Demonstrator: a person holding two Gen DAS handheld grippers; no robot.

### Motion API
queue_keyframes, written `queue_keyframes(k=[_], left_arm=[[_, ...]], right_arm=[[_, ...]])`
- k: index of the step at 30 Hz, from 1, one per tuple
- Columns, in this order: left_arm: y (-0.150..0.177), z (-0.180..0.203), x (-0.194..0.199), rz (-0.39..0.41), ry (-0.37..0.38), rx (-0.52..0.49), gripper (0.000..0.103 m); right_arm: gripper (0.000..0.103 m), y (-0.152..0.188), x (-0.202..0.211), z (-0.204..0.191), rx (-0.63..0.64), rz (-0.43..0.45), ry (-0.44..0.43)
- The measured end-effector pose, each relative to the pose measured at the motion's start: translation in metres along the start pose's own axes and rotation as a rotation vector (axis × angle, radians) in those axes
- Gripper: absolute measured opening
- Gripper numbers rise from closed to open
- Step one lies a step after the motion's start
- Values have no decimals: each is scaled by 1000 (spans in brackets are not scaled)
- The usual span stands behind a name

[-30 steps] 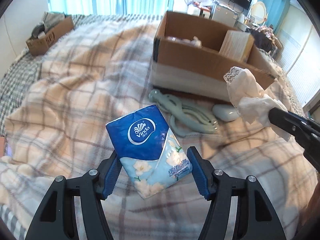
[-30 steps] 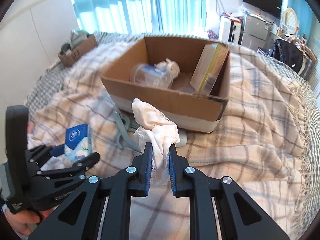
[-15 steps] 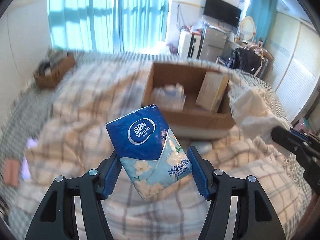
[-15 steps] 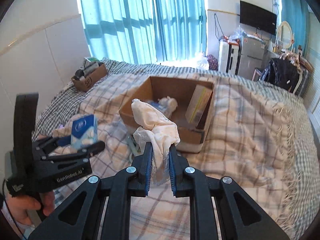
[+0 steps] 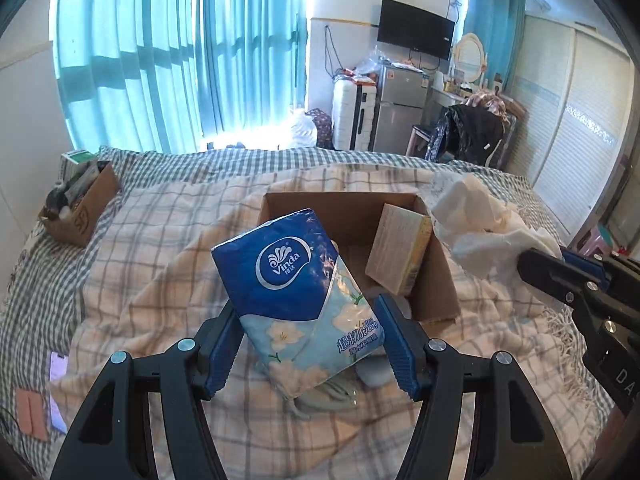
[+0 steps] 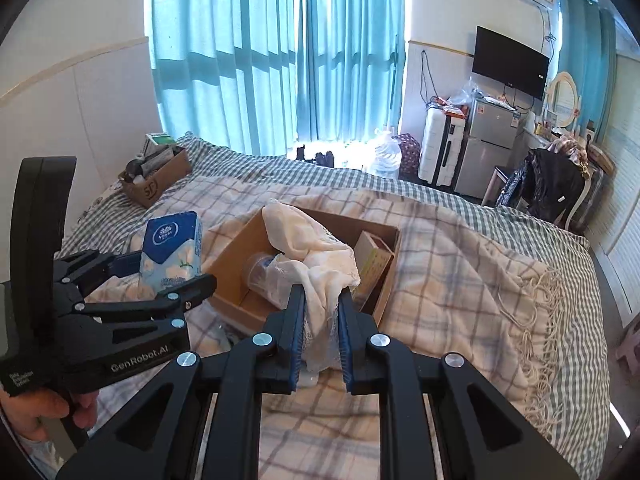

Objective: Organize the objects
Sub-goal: 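Lower the tissue pack and white cloth into the box and open both grippers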

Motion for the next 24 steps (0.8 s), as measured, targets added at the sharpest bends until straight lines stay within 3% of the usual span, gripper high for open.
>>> queue_keyframes(k=[9,14,20,24], left_arm=[[-26,-6,-53,-13,-6,-27,66],[-38,-7,-86,-9,28,-76,66],[-37,-11,-131,-29,104,-97,66],[-34,-6,-156,-42,108,-157,68]], right_arm=[[15,-36,-60,12,-16,-21,18],[15,-53,-103,26,-39,-41,42],[15,-48,-148,38,-64,-68,69],[16,-41,-165,46,-98,-85,40]])
Point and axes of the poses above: each gripper's, at about its wrist camera, not at the fingertips, and x roughly against the way its jaws point, z to its right, y to its underside, the point moved 1 cm from there along -x, roughly the way its jaws point, and after that the axes turned 12 degrees about -x, right-handed, at the moved point
